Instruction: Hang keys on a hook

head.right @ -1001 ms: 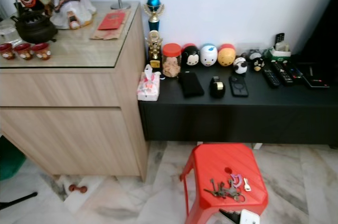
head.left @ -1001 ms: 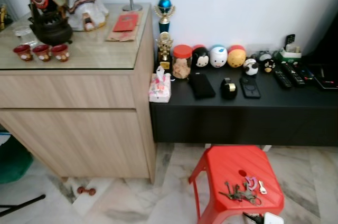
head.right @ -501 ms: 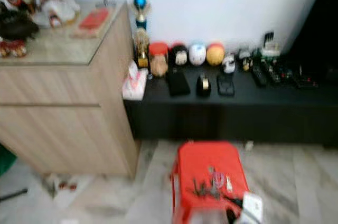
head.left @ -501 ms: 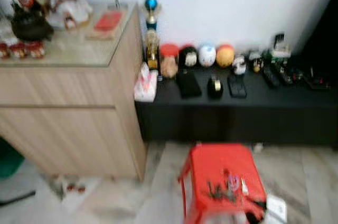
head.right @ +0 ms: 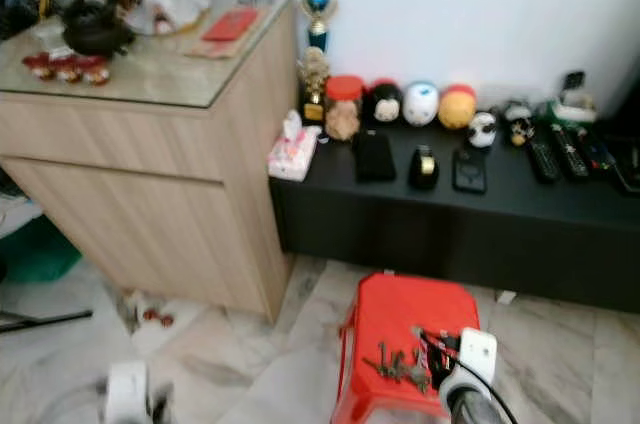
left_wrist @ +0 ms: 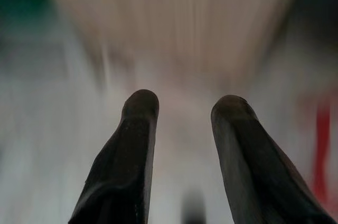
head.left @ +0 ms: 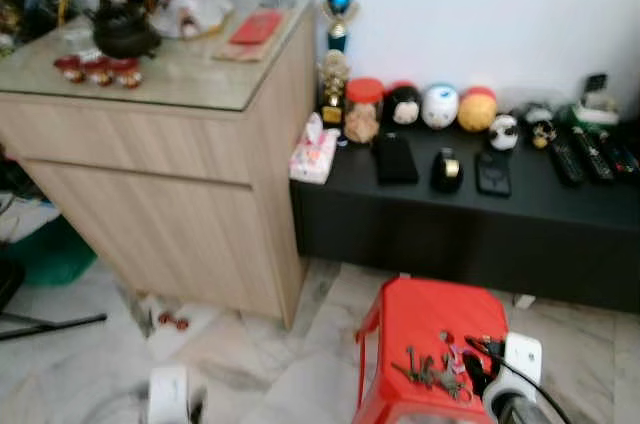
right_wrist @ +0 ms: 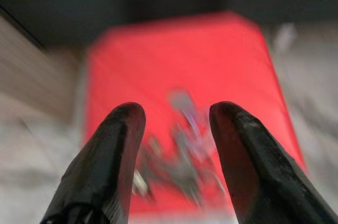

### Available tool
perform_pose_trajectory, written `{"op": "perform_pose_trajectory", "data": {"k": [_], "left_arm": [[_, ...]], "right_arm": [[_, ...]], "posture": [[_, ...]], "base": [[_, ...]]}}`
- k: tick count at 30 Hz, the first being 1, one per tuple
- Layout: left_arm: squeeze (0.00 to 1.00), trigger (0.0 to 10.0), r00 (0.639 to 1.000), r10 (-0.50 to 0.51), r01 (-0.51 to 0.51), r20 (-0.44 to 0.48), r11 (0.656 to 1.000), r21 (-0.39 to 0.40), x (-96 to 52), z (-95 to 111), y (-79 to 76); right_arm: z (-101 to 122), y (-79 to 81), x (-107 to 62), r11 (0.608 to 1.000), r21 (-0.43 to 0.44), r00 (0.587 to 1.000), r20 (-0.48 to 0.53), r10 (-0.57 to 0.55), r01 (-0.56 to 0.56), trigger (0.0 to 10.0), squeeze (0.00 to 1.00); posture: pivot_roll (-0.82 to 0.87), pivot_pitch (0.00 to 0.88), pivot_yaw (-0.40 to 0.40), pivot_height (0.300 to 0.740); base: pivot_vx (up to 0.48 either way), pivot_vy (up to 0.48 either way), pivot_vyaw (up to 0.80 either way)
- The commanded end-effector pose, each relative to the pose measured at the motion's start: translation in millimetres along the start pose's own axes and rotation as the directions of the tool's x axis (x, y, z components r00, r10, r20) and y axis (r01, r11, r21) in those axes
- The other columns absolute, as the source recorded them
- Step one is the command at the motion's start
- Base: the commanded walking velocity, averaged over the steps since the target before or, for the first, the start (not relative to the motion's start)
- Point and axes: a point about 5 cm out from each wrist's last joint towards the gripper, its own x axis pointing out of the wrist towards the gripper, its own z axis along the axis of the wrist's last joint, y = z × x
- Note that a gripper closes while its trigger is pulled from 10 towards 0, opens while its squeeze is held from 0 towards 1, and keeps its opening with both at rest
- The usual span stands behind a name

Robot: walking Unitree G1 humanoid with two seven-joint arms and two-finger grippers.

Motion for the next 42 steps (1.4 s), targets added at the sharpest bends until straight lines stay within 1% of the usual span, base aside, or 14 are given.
{"op": "perform_pose_trajectory", "data": {"k": [1,5,8,9,11,13,14,18,21,23,26,30,35,42], "left_arm": [[0.0,10.0,0.998,-0.004,0.006,0.066,1.0,-0.022,0.5,8,0.2],[0.0,10.0,0.976,-0.041,0.05,0.213,0.998,-0.034,2.4,31,-7.2],[0.0,10.0,0.959,-0.063,0.077,0.276,0.996,-0.042,0.1,40,-12.3],[0.0,10.0,0.957,-0.065,0.08,0.284,0.996,-0.042,-1.7,40,-12.9],[0.0,10.0,0.954,-0.063,0.08,0.292,0.996,-0.048,-4.8,40,-12.1],[0.0,10.0,0.955,-0.023,0.055,0.296,0.994,-0.099,-7.6,39,-10.0],[0.0,10.0,0.952,-0.004,0.048,0.305,0.99,-0.136,-8.9,41,-8.7],[0.0,10.0,0.946,-0.04,0.084,0.321,0.988,-0.127,-8.6,46,-12.4],[0.0,10.0,0.949,-0.068,0.106,0.308,0.988,-0.111,-9.3,45,-14.3],[0.0,10.0,0.951,-0.101,0.131,0.291,0.988,-0.085,-12.1,42,-17.6],[0.0,10.0,0.956,-0.122,0.145,0.268,0.987,-0.07,-13.7,37,-18.7],[0.0,10.0,0.97,-0.106,0.125,0.219,0.989,-0.076,-15.5,25,-12.3],[0.0,10.0,0.973,-0.106,0.123,0.205,0.99,-0.074,-16.4,22,-11.7],[0.0,10.0,0.982,-0.114,0.124,0.151,0.99,-0.063,-19.0,13,-7.5]], "right_arm": [[12,3.5,2.7,1.0,-0.005,0.998,0.063,0.02,-0.02,10.0,0.0],[24,14.4,4.0,0.999,-0.021,0.986,0.161,0.051,-0.048,10.0,0.0],[29,19.3,0.9,0.998,-0.034,0.969,0.243,0.05,-0.043,10.0,0.0],[29,20.7,-0.5,0.997,-0.06,0.965,0.258,0.058,-0.044,10.0,0.0],[27,24.8,-2.5,0.993,-0.108,0.961,0.265,0.083,-0.056,10.0,0.0],[24,29.2,-4.3,0.989,-0.122,0.958,0.262,0.114,-0.084,10.0,0.0],[21,32.7,-5.7,0.982,-0.157,0.957,0.253,0.139,-0.101,10.0,0.0],[16,38.3,-6.3,0.97,-0.215,0.96,0.229,0.163,-0.113,10.0,0.0],[16,38.7,-7.2,0.963,-0.246,0.958,0.233,0.165,-0.106,10.0,0.0],[17,33.3,-9.8,0.962,-0.263,0.956,0.256,0.145,-0.076,10.0,0.0],[16,29.0,-11.3,0.968,-0.245,0.957,0.266,0.118,-0.051,10.0,0.0],[8,34.0,-11.6,0.964,-0.257,0.967,0.222,0.125,-0.065,10.0,0.0],[7,34.8,-12.1,0.963,-0.261,0.967,0.22,0.131,-0.071,10.0,0.0],[-5,38.9,-12.8,0.959,-0.268,0.976,0.165,0.138,-0.091,10.0,0.0]], "posture": [[-0.08,0.0,-0.012,0.74],[-0.07,0.0,-0.006,0.74],[-0.07,0.0,0.005,0.74],[-0.07,0.0,0.005,0.74],[-0.07,0.0,0.009,0.74],[-0.07,0.0,0.009,0.74],[-0.04,0.0,0.006,0.74],[-0.04,0.0,0.01,0.74],[-0.06,0.0,0.025,0.74],[-0.06,0.0,0.029,0.74],[-0.06,0.0,0.028,0.74],[-0.07,0.0,0.023,0.735],[-0.08,0.0,0.032,0.72],[-0.08,0.0,0.061,0.7]], "base": [[0.0,0.0,0.0],[0.0,0.0,0.0],[0.0,0.0,0.0],[0.0,0.0,0.0],[0.0,0.0,0.0],[0.0,0.0,0.0],[0.0,0.0,0.0],[0.0,0.0,0.0],[0.0,0.0,0.0],[0.0,0.0,0.0],[0.0,0.0,0.0],[0.0,0.0,0.0],[0.0,0.0,0.0],[0.0,0.0,0.0]]}}
